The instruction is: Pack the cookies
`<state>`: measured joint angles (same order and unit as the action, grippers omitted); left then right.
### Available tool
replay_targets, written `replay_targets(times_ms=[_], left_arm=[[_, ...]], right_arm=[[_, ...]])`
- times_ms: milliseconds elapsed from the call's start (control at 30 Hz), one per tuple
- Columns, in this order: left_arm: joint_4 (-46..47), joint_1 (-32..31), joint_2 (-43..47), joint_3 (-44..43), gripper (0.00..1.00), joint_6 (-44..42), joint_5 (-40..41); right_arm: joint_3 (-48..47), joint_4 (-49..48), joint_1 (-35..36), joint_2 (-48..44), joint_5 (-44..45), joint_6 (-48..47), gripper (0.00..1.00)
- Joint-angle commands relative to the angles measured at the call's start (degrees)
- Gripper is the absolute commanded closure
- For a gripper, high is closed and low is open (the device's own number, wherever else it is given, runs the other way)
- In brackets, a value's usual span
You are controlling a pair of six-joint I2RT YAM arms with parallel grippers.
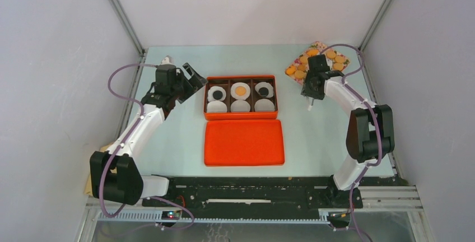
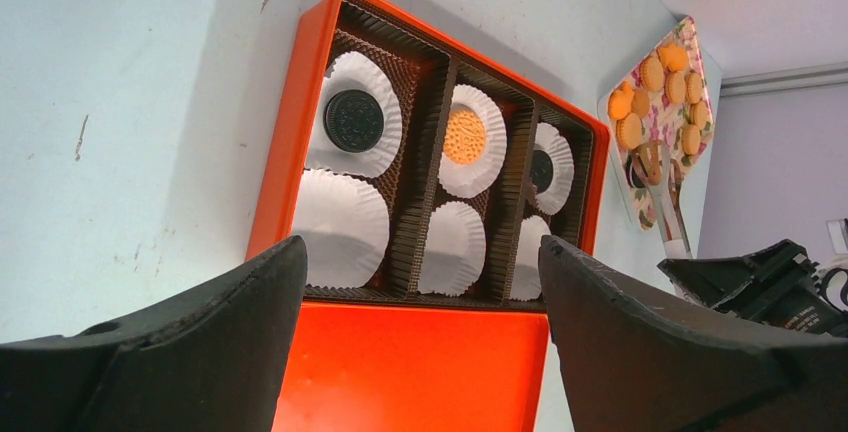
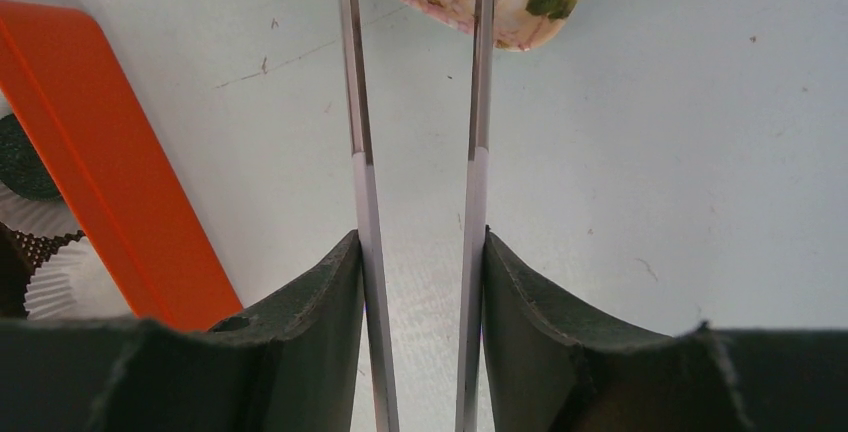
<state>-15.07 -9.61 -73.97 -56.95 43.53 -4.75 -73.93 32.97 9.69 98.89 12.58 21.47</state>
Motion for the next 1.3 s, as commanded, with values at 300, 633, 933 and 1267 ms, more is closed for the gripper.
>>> replay_targets(times_ms=[300, 633, 933, 1267], left_arm=[[0.9, -0.3, 2.4, 1.8, 0.10, -0.3, 0.0], [-1.6, 1.5, 3.2, -1.1, 0.10, 0.5, 3.2], [-2.1, 3.8, 3.2, 1.3, 0.10, 1.5, 2.7], [-1.6, 3.7, 3.6, 1.9, 0.09, 1.5, 1.3]], right_arm=[[-2.6, -2.3, 0.7, -7.1, -2.4, 1.4, 0.77], [-2.7, 0.7, 11.4, -15.9, -2.9, -0.2, 0.78], [-1.8, 4.9, 23.6, -17.4, -2.7, -1.3, 0.78], [4.5, 7.3, 30.5, -19.5, 0.1, 3.4, 0.77]])
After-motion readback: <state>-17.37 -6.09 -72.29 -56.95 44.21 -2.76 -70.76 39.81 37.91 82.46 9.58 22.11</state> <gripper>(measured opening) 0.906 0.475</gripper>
